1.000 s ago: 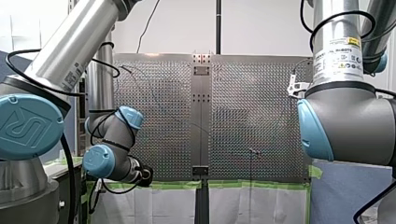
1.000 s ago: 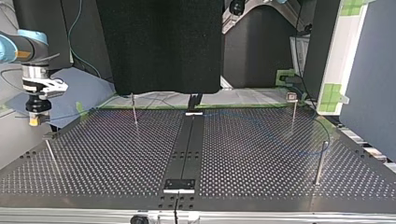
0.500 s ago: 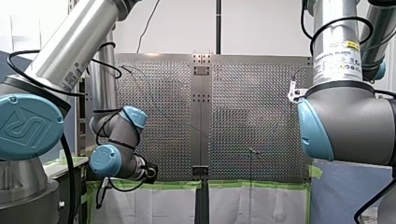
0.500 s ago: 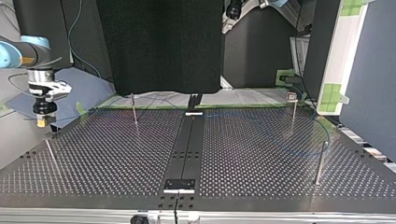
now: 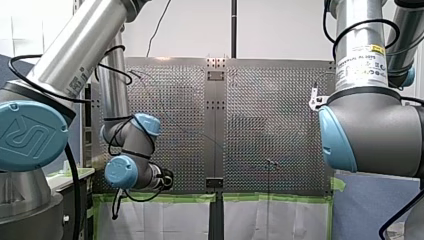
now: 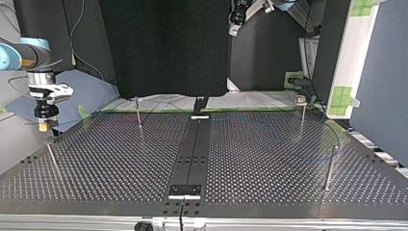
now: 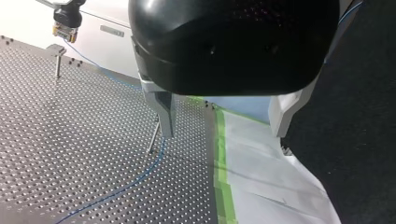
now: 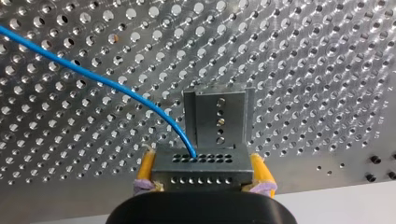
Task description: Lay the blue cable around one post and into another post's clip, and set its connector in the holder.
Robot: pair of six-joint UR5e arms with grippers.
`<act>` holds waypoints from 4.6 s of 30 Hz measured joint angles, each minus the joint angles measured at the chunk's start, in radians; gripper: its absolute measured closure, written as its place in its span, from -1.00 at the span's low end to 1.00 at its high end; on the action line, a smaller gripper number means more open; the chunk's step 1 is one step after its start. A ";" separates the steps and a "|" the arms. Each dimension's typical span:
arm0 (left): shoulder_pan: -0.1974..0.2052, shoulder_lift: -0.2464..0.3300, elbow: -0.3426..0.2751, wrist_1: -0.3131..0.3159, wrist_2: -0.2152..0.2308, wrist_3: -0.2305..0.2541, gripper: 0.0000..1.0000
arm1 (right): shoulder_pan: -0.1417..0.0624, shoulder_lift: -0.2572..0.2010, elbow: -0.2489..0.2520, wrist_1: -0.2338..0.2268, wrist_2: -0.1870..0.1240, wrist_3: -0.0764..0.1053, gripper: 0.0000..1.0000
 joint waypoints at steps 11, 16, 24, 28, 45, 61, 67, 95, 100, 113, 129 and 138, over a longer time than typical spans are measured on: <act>0.000 0.000 0.039 -0.037 -0.001 0.000 -1.00 | -0.003 0.000 -0.024 0.014 -0.034 0.019 1.00; 0.000 0.000 0.046 -0.047 -0.002 0.000 -1.00 | -0.003 0.001 -0.043 0.036 -0.036 0.025 1.00; 0.000 0.000 0.093 -0.044 -0.014 0.009 -1.00 | -0.003 0.001 -0.051 0.045 -0.040 0.028 1.00; 0.000 0.000 0.115 -0.036 -0.028 0.020 -1.00 | -0.005 0.001 -0.051 0.045 -0.041 0.028 1.00; 0.004 0.000 0.124 -0.025 -0.054 0.035 -1.00 | -0.007 0.006 -0.054 0.051 -0.052 0.034 1.00; 0.007 0.000 0.124 -0.044 -0.068 0.036 -1.00 | 0.003 0.037 -0.099 0.087 -0.070 0.024 1.00; 0.007 0.000 0.123 -0.050 -0.068 0.037 -1.00 | -0.001 0.038 -0.116 0.102 -0.076 0.020 1.00; 0.008 0.000 0.123 -0.056 -0.069 0.038 -1.00 | -0.008 0.043 -0.118 0.085 -0.117 0.021 1.00; 0.008 0.000 0.123 -0.057 -0.069 0.038 -1.00 | -0.008 0.047 -0.121 0.087 -0.117 0.016 1.00; 0.008 0.000 0.123 -0.058 -0.069 0.038 -1.00 | -0.001 0.058 -0.142 0.102 -0.117 0.006 1.00; 0.008 0.000 0.123 -0.064 -0.076 0.038 -1.00 | -0.004 0.060 -0.148 0.101 -0.119 0.005 1.00; 0.008 0.000 0.123 -0.064 -0.076 0.039 -1.00 | -0.001 0.061 -0.153 0.098 -0.128 0.005 1.00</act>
